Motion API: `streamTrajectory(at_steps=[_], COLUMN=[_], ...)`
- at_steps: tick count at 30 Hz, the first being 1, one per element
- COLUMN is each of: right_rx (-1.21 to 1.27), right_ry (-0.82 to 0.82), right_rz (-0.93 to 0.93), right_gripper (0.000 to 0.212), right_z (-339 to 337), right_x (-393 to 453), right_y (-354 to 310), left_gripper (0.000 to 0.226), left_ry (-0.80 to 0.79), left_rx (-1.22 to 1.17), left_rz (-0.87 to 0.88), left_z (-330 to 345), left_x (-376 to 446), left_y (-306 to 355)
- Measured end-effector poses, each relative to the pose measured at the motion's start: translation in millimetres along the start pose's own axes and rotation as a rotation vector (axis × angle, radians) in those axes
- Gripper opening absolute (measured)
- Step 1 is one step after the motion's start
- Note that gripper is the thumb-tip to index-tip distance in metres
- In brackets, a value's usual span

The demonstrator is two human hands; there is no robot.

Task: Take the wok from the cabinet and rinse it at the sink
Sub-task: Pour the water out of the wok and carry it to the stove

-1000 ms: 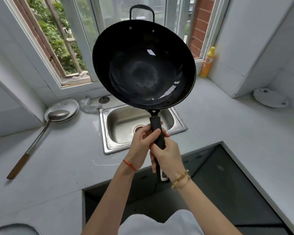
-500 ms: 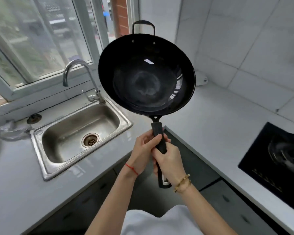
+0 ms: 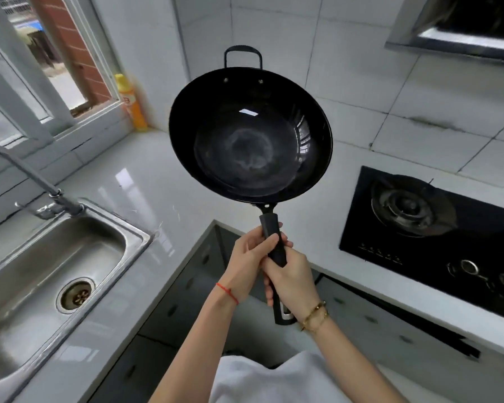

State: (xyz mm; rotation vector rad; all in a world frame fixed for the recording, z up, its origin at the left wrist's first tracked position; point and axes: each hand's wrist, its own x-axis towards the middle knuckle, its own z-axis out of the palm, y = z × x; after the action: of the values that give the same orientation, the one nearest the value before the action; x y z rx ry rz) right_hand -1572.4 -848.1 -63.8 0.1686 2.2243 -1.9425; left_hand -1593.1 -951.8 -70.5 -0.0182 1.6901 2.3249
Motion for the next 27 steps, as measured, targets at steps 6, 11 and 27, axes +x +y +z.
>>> streamTrajectory(at_steps=[6, 11, 27], right_rx=[0.038, 0.098, 0.199], right_ry=[0.147, 0.280, 0.765], right_rz=[0.053, 0.089, 0.154], right_gripper=[0.026, 0.025, 0.023], right_z=[-4, -10, -66], right_x=[3, -1, -60], right_y=[5, 10, 40], left_gripper=[0.030, 0.030, 0.033], left_ry=[-0.163, -0.305, -0.874], left_rx=[0.041, 0.082, 0.147], left_rz=[-0.071, -0.122, -0.301], left_z=[3, 11, 104], left_x=[22, 38, 56], left_y=[-1, -7, -55])
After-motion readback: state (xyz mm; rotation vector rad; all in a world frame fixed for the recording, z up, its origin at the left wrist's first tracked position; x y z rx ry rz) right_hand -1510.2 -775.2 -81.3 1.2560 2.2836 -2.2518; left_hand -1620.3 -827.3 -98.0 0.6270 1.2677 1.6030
